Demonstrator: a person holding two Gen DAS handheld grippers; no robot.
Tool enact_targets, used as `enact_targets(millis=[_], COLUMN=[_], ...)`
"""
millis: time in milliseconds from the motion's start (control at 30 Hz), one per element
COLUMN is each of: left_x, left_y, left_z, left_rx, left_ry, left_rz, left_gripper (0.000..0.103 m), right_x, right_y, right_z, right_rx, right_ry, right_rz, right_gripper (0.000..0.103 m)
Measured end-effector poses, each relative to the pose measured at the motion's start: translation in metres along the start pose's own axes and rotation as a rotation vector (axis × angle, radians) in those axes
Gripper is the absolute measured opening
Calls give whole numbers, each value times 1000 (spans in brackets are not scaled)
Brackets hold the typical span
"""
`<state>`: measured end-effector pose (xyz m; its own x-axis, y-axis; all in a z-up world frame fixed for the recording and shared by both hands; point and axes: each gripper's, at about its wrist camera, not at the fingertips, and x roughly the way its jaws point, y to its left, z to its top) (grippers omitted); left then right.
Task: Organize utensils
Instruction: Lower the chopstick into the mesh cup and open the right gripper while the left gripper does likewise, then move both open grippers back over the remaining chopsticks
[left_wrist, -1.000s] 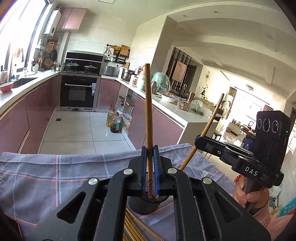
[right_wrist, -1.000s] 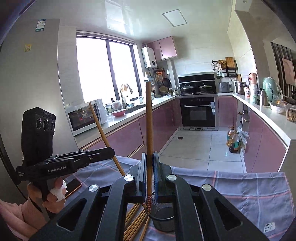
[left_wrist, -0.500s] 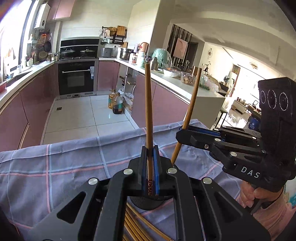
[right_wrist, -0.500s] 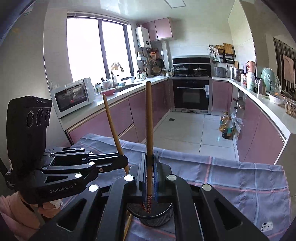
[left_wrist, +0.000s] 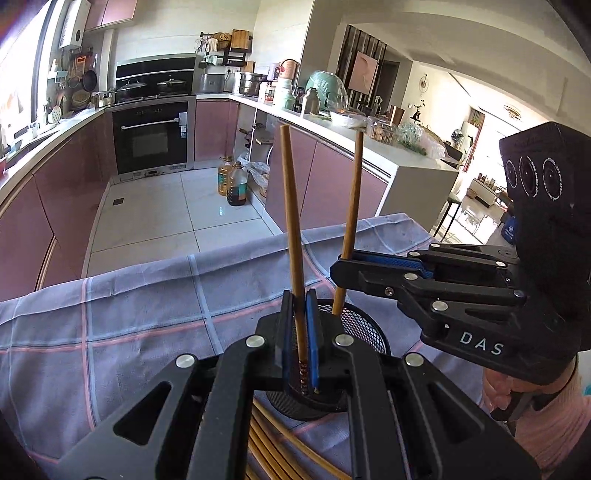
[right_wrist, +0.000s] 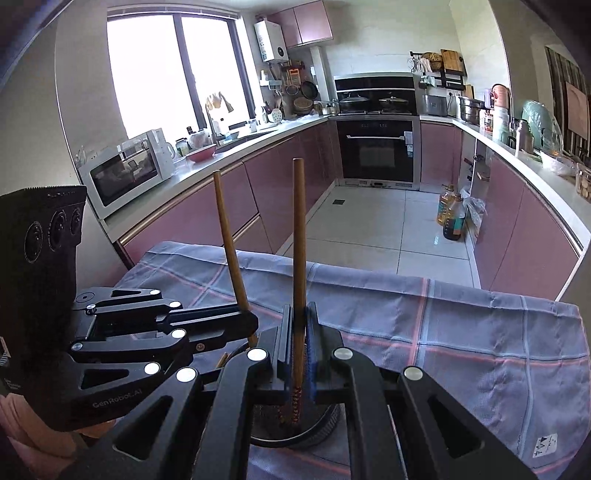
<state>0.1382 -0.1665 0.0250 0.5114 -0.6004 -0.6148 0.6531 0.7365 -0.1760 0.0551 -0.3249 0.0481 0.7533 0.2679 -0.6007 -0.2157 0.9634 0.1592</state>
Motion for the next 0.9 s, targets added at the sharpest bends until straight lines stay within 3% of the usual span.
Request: enact_targets(millis=[200,400,567,700,733,900], left_x=[3,-14,-51,-77,-81,-86], left_y=[5,11,17,25,27,44], left_z=[2,-3,-14,-35,-42,-81], left_rx=[-16,-26,-20,-11,-6,-29], left_ry=[-7,-57,-140,-175,-173,-111], left_rz=[17,51,98,140,151,182], left_gripper=[9,13,23,37,38,38], right_x=[9,-1,-31,-51,-55,-56], right_y=[-2,-4,12,29,33,45], right_z=[4,-1,-14,-31,-36,-66], right_rx=[15,30,-17,-81,-92,-117], right_ry=[-6,-38,-94,-105,-103,-50], right_rz=[-22,-19,7,35,42,56], right_gripper=[8,21,33,43,47,48])
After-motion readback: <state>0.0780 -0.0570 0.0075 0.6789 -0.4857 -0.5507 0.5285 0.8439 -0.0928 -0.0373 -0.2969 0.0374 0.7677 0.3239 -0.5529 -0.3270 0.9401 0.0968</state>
